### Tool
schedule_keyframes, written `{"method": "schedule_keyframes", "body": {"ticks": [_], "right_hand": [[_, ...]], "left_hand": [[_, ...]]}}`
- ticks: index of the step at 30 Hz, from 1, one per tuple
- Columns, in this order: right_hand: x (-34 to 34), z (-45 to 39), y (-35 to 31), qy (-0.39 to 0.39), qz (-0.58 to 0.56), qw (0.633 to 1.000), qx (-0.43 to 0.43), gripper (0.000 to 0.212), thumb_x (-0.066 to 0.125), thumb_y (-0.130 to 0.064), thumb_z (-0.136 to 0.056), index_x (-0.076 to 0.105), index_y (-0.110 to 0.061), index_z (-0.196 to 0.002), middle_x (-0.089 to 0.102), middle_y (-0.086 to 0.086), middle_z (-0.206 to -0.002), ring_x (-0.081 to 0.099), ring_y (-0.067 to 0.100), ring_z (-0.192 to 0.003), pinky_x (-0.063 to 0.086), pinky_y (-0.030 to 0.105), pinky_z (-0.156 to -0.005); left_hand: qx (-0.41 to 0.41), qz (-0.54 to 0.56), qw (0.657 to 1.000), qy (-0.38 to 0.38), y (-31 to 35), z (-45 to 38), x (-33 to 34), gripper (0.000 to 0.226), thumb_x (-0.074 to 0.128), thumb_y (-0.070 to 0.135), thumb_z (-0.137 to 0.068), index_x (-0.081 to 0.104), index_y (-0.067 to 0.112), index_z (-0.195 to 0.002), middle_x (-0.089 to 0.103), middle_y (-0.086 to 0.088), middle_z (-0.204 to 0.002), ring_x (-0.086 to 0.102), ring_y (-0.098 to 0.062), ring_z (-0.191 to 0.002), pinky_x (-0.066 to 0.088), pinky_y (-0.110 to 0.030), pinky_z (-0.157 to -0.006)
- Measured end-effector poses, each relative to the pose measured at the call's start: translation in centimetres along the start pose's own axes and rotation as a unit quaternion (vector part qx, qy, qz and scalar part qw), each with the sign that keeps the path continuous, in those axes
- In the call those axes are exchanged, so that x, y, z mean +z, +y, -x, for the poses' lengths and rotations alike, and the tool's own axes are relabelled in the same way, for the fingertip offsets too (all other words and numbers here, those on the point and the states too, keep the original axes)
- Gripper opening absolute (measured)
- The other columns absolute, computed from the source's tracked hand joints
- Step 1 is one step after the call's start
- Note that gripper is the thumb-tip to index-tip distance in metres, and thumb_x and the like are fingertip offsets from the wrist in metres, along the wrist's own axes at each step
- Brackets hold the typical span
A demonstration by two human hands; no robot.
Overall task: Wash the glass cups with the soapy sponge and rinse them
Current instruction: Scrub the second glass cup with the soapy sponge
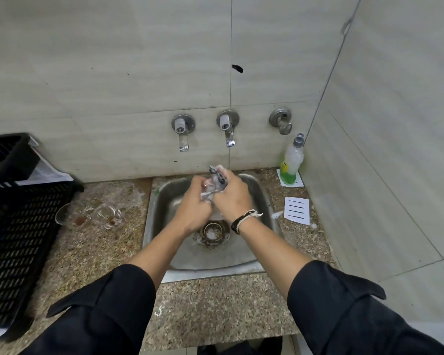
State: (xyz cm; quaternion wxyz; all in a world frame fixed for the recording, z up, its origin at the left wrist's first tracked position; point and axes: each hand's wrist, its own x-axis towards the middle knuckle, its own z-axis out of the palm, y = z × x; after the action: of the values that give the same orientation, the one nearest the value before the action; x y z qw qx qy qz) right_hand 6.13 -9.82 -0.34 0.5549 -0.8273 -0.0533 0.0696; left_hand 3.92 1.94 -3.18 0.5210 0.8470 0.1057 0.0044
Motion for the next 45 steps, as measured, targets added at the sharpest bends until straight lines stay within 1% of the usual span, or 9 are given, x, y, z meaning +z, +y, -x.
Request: {"method": "schedule_keyframes", "body": {"ticks": [6,11,15,19,27,32,37,42,45], "right_hand": [[-0.4,-2.4,0.4,-0.127,0.018,0.991,0.023,0.08,0.065,-0.014,-0.063,0.053,-0.014,-0.142,0.067,0.004,-0.127,0.065,0.012,-0.111,0.05,0.028,-0.1],[1.4,-0.7,0.5,0.012,0.085,0.996,-0.003,0.058,0.063,-0.003,-0.076,0.059,-0.013,-0.133,0.067,0.006,-0.127,0.061,0.019,-0.117,0.046,0.023,-0.097],[0.4,-1.9,1.5,-0.014,0.118,0.993,-0.018,0.062,0.061,-0.003,-0.074,0.061,-0.013,-0.135,0.068,0.008,-0.129,0.064,0.022,-0.116,0.049,0.029,-0.102],[-0.1,-2.9,0.7,-0.116,0.117,0.986,0.002,0.064,0.06,-0.003,-0.079,0.057,-0.017,-0.141,0.066,0.003,-0.132,0.067,0.004,-0.092,0.046,0.006,-0.078],[2.3,-1.3,1.7,0.047,0.231,0.971,-0.028,0.03,0.061,-0.016,-0.088,0.07,-0.015,-0.117,0.074,0.013,-0.1,0.066,0.035,-0.096,0.045,0.034,-0.071],[0.9,-3.8,1.8,-0.092,0.091,0.991,0.024,0.045,0.063,-0.008,-0.084,0.066,-0.02,-0.128,0.073,0.001,-0.117,0.067,0.016,-0.11,0.044,0.013,-0.087],[3.5,-1.9,0.5,0.035,-0.004,0.995,0.091,0.049,0.059,-0.007,-0.088,0.061,-0.015,-0.136,0.068,0.003,-0.127,0.062,0.019,-0.118,0.042,0.017,-0.094],[3.6,-4.5,0.4,0.037,-0.126,0.971,0.198,0.034,0.061,0.0,-0.069,0.075,-0.015,-0.096,0.076,0.007,-0.096,0.072,0.027,-0.094,0.058,0.041,-0.091],[3.2,-4.2,0.1,0.036,-0.012,0.99,0.133,0.041,0.061,-0.001,-0.078,0.074,-0.013,-0.114,0.075,0.01,-0.108,0.068,0.025,-0.105,0.051,0.022,-0.09]], "left_hand": [[-0.008,-0.005,0.998,-0.069,-1.1,-0.1,-1.2,0.044,0.05,0.003,-0.086,0.043,0.018,-0.126,0.059,0.006,-0.106,0.057,-0.008,-0.093,0.045,-0.025,-0.073],[-0.015,-0.039,0.999,0.024,-1.0,-1.4,-0.4,0.033,0.062,0.018,-0.088,0.044,0.018,-0.116,0.062,0.007,-0.101,0.062,-0.014,-0.093,0.049,-0.036,-0.077],[-0.011,-0.03,0.998,-0.056,-1.2,-1.2,-0.1,0.034,0.055,0.002,-0.091,0.043,0.011,-0.122,0.061,0.001,-0.108,0.058,-0.01,-0.093,0.046,-0.025,-0.072],[-0.037,0.025,0.997,-0.066,-2.1,-1.3,-0.7,0.048,0.05,0.013,-0.076,0.044,0.015,-0.124,0.06,0.0,-0.106,0.057,-0.014,-0.091,0.044,-0.028,-0.07],[-0.043,-0.058,0.996,0.055,-1.6,-1.8,0.0,0.039,0.064,0.032,-0.084,0.045,0.011,-0.111,0.059,-0.002,-0.103,0.058,-0.015,-0.091,0.049,-0.036,-0.076],[-0.039,-0.014,0.999,0.005,-1.9,-1.6,-1.0,0.039,0.052,0.003,-0.081,0.041,0.014,-0.118,0.055,0.001,-0.101,0.055,-0.012,-0.088,0.045,-0.027,-0.07],[-0.154,0.218,0.949,0.167,-1.9,-2.4,0.0,0.053,0.046,0.014,-0.067,0.055,0.014,-0.119,0.067,-0.011,-0.105,0.066,-0.031,-0.099,0.056,-0.051,-0.087],[-0.143,0.228,0.959,0.093,-0.4,-1.1,1.0,0.059,0.051,0.011,-0.071,0.042,0.011,-0.129,0.061,-0.006,-0.108,0.06,-0.021,-0.098,0.05,-0.038,-0.083],[-0.124,0.125,0.977,0.119,-0.5,-1.3,0.3,0.041,0.059,0.012,-0.085,0.043,0.016,-0.123,0.06,-0.004,-0.111,0.06,-0.025,-0.103,0.05,-0.038,-0.084]]}}
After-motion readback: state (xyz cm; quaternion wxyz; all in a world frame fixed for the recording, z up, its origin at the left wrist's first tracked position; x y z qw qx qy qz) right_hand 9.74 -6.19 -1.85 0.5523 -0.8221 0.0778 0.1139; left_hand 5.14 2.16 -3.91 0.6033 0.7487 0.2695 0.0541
